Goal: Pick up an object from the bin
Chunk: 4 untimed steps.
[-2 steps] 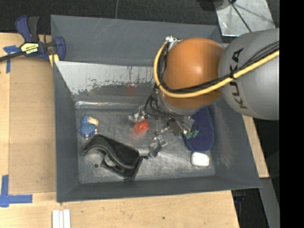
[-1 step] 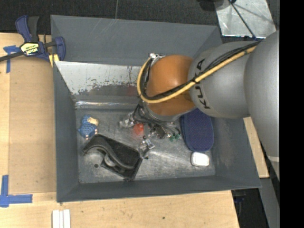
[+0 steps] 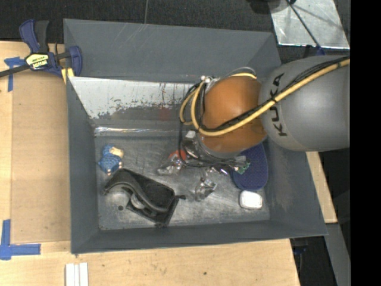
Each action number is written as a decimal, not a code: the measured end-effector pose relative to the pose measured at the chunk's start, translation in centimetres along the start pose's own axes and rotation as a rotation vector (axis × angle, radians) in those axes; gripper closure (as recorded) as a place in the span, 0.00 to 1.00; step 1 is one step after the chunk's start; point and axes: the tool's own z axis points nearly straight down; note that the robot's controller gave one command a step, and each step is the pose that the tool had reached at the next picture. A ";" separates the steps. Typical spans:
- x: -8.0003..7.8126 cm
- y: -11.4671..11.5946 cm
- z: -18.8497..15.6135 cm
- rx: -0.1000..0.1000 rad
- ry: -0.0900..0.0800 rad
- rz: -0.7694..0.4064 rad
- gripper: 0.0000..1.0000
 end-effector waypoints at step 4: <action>2.8 -6.8 -10.6 0.001 -0.003 -0.147 0.00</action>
Offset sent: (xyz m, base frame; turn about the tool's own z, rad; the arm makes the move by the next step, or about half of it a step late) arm 0.0000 0.0000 0.0000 0.0000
